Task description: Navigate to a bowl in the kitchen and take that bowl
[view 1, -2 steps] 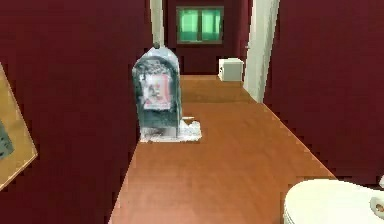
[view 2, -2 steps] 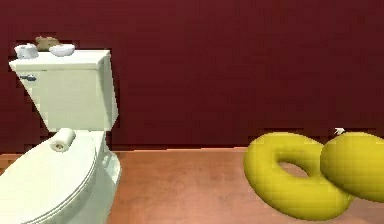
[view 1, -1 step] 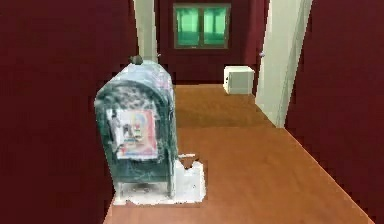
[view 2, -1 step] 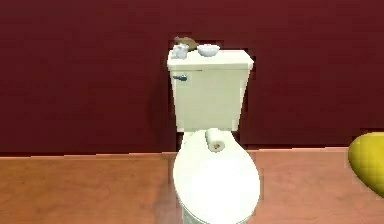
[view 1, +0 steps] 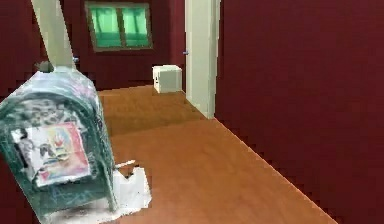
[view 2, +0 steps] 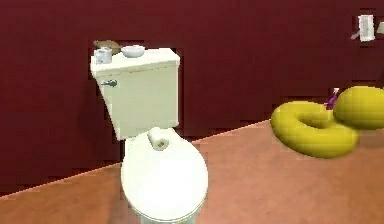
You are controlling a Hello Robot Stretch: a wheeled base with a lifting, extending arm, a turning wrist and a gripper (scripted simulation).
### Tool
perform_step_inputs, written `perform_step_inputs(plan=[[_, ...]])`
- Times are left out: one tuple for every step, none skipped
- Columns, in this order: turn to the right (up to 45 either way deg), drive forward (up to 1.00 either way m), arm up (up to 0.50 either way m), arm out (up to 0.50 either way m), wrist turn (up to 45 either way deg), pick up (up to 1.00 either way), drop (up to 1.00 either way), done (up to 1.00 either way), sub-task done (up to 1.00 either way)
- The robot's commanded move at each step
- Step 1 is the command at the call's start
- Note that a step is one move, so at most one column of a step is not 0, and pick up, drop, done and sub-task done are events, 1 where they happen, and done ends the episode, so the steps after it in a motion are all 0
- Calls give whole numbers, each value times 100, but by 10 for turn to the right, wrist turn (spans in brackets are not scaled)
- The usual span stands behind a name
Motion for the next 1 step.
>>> perform_step_inputs(plan=[[30, 0, 0, 0, 0, 0, 0, 0, 0]])
